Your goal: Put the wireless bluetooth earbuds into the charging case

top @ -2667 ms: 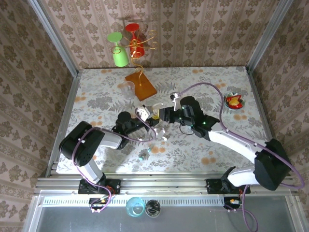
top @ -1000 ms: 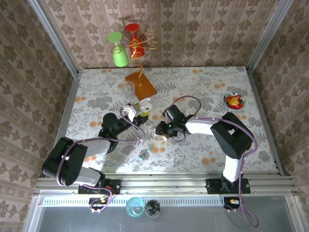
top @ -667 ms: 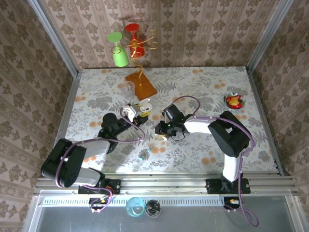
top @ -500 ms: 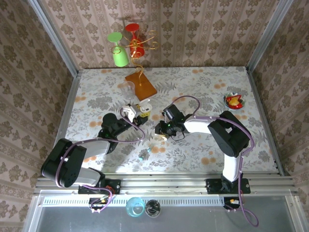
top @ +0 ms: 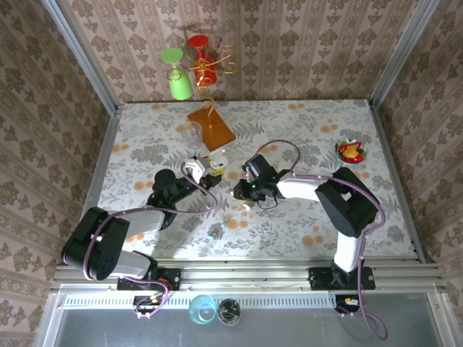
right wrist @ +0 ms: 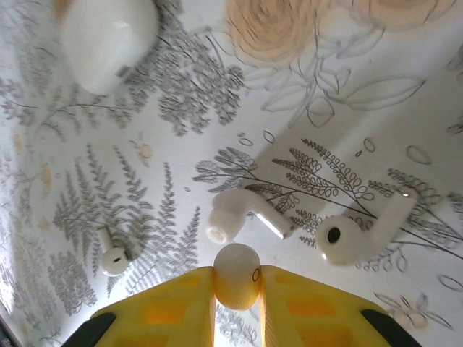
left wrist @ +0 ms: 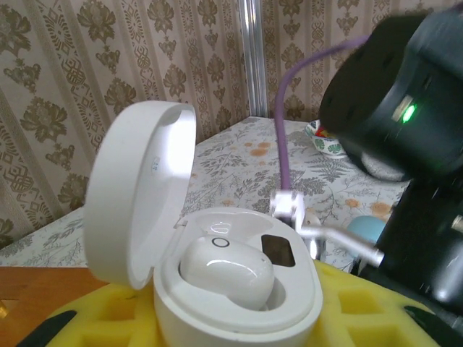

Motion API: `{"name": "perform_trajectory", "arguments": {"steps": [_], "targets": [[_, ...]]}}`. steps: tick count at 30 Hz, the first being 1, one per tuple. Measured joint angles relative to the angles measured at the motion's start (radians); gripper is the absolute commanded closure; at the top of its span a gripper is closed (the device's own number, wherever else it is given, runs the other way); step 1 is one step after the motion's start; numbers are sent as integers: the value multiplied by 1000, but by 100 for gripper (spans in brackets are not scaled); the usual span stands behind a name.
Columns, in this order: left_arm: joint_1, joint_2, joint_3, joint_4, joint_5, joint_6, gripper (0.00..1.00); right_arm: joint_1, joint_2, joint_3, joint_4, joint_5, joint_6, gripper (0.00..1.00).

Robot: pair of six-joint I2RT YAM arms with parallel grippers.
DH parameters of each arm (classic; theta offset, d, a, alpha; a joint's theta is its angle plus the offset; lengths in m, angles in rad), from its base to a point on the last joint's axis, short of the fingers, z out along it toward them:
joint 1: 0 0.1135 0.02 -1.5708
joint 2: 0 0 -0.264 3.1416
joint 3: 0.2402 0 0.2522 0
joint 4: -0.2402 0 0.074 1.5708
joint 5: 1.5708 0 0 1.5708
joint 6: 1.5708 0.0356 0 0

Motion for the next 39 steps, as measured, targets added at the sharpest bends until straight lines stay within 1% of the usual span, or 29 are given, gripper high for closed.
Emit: {"name": "perform_trajectory", "arguments": {"steps": [8,11,16,24,31,39], "targets": [[0,7,0,-54,22,23,73,0,-257,-37,-35,91,-255,77],[0,7,0,-80,29,40,73,0,-320,-37,-48,106,-343,77],[0,7,0,-134,47,70,73,5,-377,-37,-62,121,-460,77],[0,33,0,-174,102,94,73,38,-385,11,-96,140,-587,78],[-12,33,13,-190,150,95,73,64,-330,68,-105,138,-637,78],[-26,33,21,-207,168,101,73,81,-283,100,-125,138,-660,78]]}}
